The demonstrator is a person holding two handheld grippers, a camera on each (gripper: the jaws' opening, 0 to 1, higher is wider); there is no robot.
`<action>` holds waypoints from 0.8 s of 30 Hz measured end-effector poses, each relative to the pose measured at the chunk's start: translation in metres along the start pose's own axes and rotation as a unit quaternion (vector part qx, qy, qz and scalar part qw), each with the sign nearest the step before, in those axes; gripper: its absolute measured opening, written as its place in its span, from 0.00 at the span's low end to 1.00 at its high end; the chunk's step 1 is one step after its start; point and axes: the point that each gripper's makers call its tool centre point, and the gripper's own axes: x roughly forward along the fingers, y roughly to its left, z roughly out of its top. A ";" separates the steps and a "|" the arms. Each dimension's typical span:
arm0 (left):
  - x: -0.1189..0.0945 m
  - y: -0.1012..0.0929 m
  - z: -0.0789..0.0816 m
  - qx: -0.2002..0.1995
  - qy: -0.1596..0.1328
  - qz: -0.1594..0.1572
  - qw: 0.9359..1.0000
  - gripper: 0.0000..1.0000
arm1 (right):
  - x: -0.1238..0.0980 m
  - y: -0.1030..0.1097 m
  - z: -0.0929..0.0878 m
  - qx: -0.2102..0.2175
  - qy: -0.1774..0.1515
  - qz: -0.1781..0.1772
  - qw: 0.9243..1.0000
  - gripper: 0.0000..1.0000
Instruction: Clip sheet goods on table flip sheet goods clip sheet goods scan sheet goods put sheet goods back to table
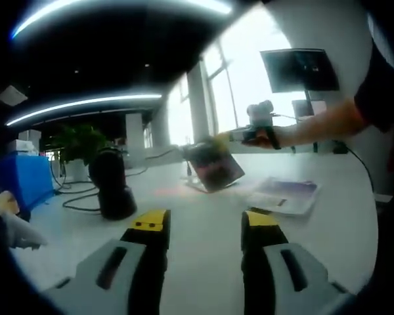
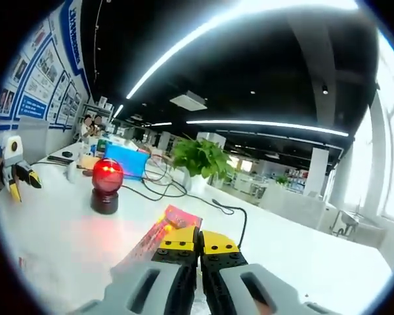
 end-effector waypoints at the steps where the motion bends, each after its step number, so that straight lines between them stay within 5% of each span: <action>1: 0.000 0.000 0.000 -0.001 0.001 0.001 1.000 0.35 | 0.003 -0.002 -0.003 0.000 0.002 -0.001 1.000 0.00; 20: 0.002 0.005 -0.003 -0.008 0.006 0.010 1.000 0.35 | 0.022 -0.018 -0.050 0.018 0.050 -0.016 0.998 0.00; 24: 0.003 0.003 -0.006 0.005 0.014 0.008 1.000 0.35 | 0.031 -0.020 -0.071 0.023 0.081 -0.018 0.996 0.00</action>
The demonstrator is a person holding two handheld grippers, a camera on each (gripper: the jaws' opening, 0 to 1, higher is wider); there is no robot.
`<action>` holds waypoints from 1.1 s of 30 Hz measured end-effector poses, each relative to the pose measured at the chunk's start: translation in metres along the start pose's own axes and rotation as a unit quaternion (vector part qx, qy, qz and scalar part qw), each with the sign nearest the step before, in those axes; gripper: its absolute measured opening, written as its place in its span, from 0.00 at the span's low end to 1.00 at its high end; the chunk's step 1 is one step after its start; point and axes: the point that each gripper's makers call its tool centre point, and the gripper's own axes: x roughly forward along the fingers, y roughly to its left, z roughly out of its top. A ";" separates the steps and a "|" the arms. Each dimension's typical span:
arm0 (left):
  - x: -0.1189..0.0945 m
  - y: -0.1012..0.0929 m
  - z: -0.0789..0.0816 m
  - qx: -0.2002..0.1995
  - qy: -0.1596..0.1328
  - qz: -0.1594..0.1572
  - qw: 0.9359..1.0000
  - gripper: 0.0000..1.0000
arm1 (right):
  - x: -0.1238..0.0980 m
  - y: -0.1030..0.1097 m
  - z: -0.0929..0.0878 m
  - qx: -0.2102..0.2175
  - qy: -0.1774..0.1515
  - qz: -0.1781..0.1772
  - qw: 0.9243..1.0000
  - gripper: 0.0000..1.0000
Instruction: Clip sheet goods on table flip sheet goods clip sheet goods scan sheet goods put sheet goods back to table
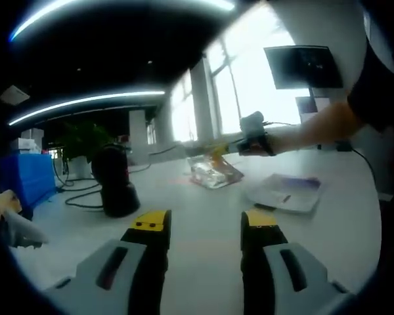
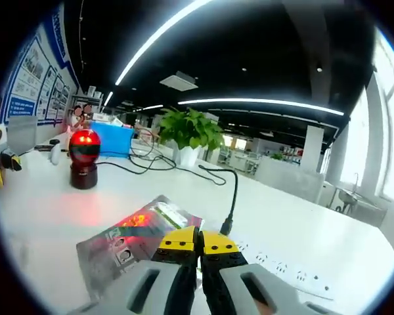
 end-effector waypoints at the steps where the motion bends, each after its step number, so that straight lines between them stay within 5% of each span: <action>1: 0.000 0.000 0.000 0.001 0.001 -0.001 1.000 0.35 | 0.003 -0.003 -0.005 0.001 0.008 0.001 1.000 0.00; 33: 0.001 0.003 -0.001 -0.007 0.002 0.002 1.000 0.34 | 0.017 -0.007 -0.044 -0.021 0.066 0.006 0.998 0.00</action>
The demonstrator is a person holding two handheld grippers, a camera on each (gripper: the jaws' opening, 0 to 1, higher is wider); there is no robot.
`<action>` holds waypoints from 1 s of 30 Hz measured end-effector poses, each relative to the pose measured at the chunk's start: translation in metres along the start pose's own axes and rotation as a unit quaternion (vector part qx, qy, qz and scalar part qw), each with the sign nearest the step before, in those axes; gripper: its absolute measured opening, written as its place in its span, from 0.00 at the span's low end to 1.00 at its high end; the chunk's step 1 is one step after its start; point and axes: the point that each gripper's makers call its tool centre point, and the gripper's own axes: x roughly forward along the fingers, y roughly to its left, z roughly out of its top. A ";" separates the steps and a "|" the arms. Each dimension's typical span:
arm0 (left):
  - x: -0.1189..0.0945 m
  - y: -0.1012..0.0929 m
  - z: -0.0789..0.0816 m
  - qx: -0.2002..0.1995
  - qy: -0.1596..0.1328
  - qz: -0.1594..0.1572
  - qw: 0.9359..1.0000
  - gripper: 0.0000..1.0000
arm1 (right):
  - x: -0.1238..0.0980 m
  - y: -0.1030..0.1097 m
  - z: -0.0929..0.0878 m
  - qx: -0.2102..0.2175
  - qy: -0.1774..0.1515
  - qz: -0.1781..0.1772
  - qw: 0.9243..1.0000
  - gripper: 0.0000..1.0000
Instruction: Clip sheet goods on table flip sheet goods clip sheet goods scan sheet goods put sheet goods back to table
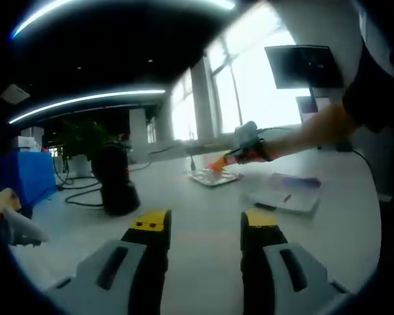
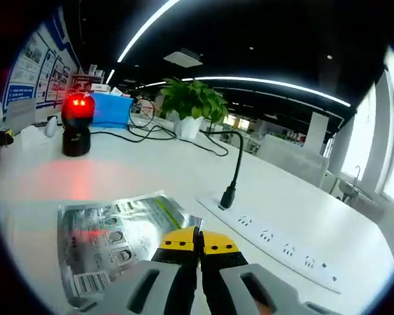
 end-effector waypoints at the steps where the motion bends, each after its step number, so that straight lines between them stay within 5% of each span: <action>1: 0.000 0.000 0.000 0.000 0.001 -0.001 1.000 0.34 | 0.000 0.000 0.000 0.000 0.000 0.000 1.000 0.00; 14: 0.001 -0.002 -0.001 0.002 0.003 -0.004 1.000 0.34 | 0.002 0.000 -0.003 -0.007 0.006 0.003 1.000 0.00; 22: 0.000 -0.002 0.000 0.001 0.002 -0.005 1.000 0.34 | 0.000 -0.015 -0.004 0.025 0.009 -0.021 0.999 0.01; 30: 0.000 -0.003 0.000 0.001 0.000 -0.006 1.000 0.34 | -0.015 -0.034 0.020 0.057 -0.025 -0.058 0.996 0.10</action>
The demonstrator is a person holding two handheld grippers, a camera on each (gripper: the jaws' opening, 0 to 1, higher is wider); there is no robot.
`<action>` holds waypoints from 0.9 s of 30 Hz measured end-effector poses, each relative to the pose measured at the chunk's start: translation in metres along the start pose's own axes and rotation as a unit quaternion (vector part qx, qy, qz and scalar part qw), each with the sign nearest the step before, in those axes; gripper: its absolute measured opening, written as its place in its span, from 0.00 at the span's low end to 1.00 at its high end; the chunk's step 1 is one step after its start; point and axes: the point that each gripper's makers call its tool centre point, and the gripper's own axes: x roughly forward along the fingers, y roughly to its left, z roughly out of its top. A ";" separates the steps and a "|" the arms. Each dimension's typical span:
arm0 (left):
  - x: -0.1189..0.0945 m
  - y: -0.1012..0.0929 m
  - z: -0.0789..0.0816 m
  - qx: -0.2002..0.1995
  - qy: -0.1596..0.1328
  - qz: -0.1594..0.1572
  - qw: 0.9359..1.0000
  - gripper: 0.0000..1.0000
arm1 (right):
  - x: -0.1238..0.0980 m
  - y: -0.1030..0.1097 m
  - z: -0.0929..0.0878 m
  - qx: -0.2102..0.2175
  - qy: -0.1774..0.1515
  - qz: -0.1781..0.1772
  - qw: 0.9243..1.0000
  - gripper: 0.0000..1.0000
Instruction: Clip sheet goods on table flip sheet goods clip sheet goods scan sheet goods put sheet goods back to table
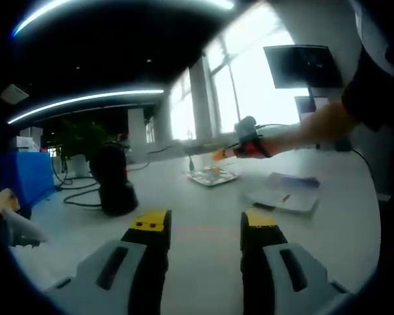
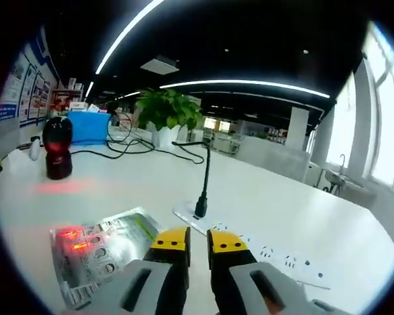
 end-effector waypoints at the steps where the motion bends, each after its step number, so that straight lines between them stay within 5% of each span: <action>1: 0.000 0.000 0.000 0.000 0.000 0.000 1.000 0.34 | -0.001 0.002 0.002 -0.002 -0.002 0.002 1.000 0.12; 8: 0.000 -0.001 0.000 0.000 -0.001 -0.001 1.000 0.34 | -0.002 0.041 0.008 0.005 -0.017 0.054 0.998 0.36; 14: 0.000 -0.001 0.000 0.000 0.000 -0.001 1.000 0.34 | 0.003 0.063 -0.002 0.003 -0.006 0.062 0.998 0.49; 27: 0.000 -0.001 0.000 0.001 0.000 -0.001 1.000 0.34 | 0.006 0.076 -0.031 0.027 0.037 0.086 0.995 0.49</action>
